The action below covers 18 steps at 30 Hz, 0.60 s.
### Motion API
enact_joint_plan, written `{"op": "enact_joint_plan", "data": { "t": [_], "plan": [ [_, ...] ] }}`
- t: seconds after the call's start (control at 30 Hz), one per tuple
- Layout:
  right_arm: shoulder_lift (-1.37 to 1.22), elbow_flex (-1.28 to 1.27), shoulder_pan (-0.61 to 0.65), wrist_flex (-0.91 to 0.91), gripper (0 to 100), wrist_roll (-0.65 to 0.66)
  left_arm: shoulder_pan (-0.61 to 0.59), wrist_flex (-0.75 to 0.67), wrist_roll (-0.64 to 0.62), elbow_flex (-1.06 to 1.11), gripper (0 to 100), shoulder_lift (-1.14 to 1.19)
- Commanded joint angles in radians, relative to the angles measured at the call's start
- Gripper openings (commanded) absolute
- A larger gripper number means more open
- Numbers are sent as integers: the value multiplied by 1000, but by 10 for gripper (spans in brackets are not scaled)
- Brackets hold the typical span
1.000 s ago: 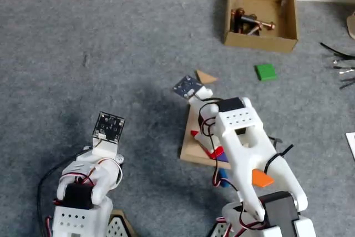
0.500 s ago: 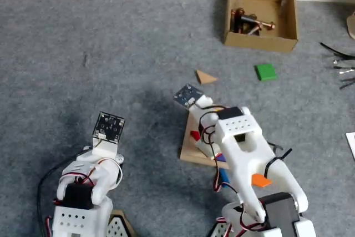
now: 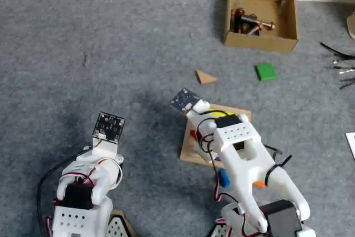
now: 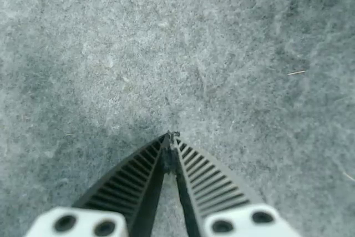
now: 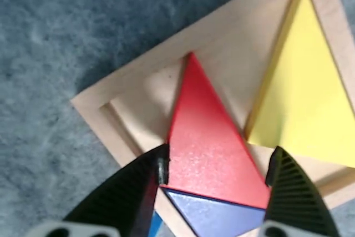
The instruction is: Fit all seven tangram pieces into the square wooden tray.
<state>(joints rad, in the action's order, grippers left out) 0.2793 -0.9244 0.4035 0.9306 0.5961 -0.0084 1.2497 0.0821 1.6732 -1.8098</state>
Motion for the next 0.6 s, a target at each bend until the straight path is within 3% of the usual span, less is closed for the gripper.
{"op": "enact_joint_plan", "data": {
  "t": [0.0, 0.57],
  "plan": [
    [-10, -15, 28, 39, 275, -43, -16, -2, -8, 22, 10, -15],
    [-21, -24, 54, 44, 275, -74, -16, -2, -8, 22, 10, -15]
  ]
}}
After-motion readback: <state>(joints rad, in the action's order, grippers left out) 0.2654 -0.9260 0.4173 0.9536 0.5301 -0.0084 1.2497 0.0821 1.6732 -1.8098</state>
